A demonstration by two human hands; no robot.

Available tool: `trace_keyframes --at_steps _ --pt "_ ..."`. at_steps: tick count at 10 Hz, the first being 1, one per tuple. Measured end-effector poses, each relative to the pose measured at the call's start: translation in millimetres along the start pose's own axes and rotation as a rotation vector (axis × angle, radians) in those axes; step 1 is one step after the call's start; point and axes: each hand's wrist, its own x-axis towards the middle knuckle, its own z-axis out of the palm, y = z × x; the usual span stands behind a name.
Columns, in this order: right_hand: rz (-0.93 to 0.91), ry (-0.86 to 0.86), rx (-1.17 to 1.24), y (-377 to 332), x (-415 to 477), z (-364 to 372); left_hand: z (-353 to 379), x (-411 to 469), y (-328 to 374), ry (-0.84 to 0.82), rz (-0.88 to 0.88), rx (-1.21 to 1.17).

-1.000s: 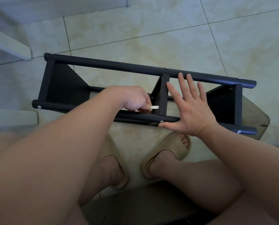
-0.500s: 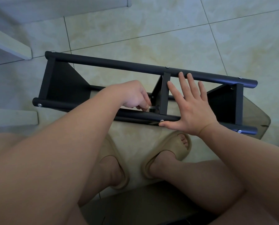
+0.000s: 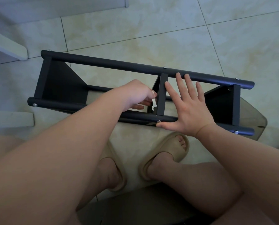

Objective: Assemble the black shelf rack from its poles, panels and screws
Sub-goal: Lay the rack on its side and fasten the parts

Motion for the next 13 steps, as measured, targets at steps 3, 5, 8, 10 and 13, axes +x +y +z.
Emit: trace_keyframes --at_steps 3,5,8,10,13 --pt "-0.011 0.031 -0.011 1.9 0.8 4.0 4.2 -0.2 7.1 0.166 0.006 0.031" --pt "-0.01 0.028 -0.014 2.5 1.1 3.6 5.7 1.2 8.2 0.156 0.014 -0.013" --pt "-0.013 0.026 -0.02 2.4 1.5 3.1 4.6 1.3 9.9 0.136 0.037 0.157" --pt "-0.017 0.039 -0.016 2.8 1.4 4.0 7.5 1.5 10.0 0.082 -0.002 0.052" --pt "-0.011 0.038 -0.013 2.7 1.4 3.2 10.3 1.2 7.7 0.073 -0.077 0.009"
